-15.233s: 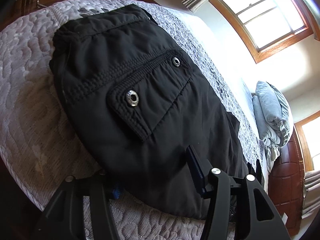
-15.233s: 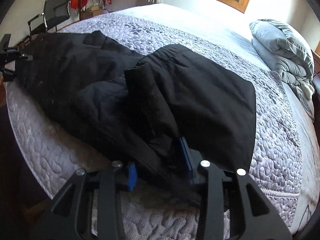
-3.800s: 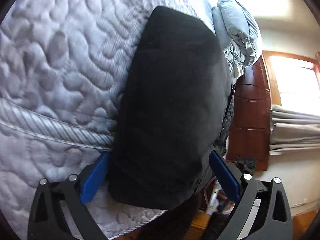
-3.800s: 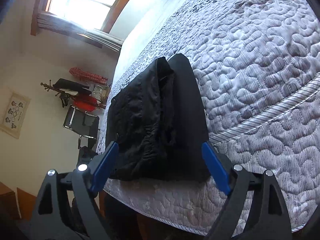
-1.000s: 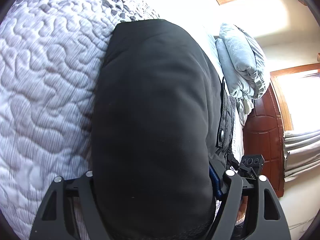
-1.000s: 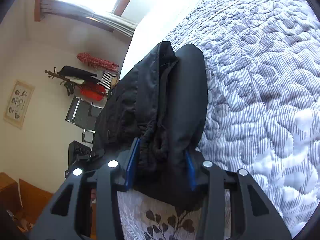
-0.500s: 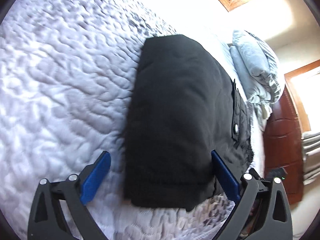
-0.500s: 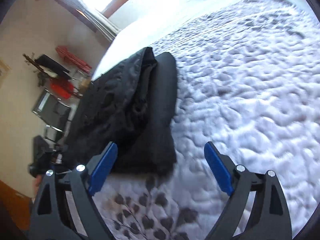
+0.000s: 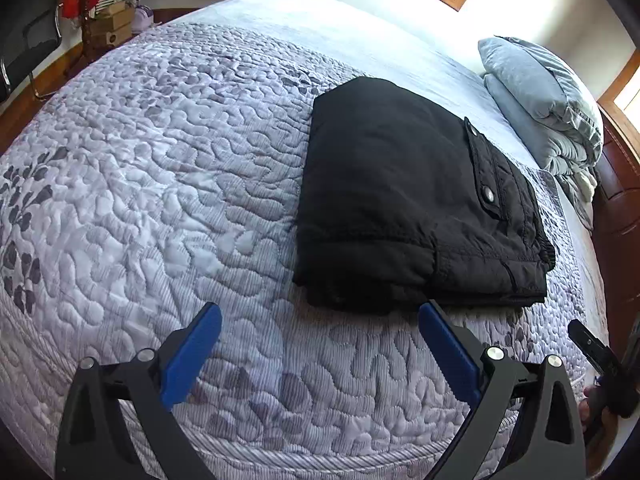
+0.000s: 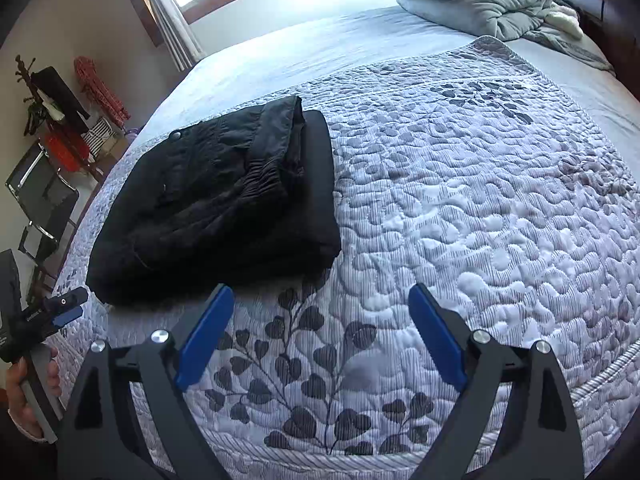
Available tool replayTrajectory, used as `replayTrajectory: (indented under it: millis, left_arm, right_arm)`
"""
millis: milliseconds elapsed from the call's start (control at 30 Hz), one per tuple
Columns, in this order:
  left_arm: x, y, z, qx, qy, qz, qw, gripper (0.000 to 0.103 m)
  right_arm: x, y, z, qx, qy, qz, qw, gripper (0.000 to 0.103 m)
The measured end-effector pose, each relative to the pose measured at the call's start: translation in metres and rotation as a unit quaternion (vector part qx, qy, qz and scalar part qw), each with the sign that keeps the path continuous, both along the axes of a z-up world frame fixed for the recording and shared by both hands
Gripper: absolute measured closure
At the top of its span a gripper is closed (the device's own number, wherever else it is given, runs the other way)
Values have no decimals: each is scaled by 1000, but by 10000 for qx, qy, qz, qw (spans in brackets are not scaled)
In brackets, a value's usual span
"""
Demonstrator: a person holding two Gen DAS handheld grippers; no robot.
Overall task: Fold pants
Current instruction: 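Open both tools and withdraw them from the folded pants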
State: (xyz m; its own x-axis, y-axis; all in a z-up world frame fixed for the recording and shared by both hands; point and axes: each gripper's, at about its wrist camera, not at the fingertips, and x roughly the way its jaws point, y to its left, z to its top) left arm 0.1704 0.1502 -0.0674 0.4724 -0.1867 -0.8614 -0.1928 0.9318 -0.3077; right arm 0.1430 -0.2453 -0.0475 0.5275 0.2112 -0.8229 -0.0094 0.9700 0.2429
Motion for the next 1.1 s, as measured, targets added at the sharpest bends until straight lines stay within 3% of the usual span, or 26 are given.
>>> replayTrajectory:
  millis: [267,400,533,667,1100]
  left_arm:
    - [-15,-37,27,293,-124,-483,9983,4]
    - [-24,-48,41,616,-197,-534,9965,4]
    - [-29,-55,46,857,-202,-564,9945,4]
    - [-32,-62,49,910,-79,-625,9939,4]
    - [-40,-79,81,1453,-313,-731,9862,4]
  right_arm:
    - [-11,41,13,-567,172,178,9981,11]
    - [-17,54,27,-730,168,159,9971,7]
    - [-19,66,27,-1058,439,163,9933,7]
    - [-21,75,29,-1024,671,221,9922,7]
    - [-32,79,56,-1310,443,187,9902,7]
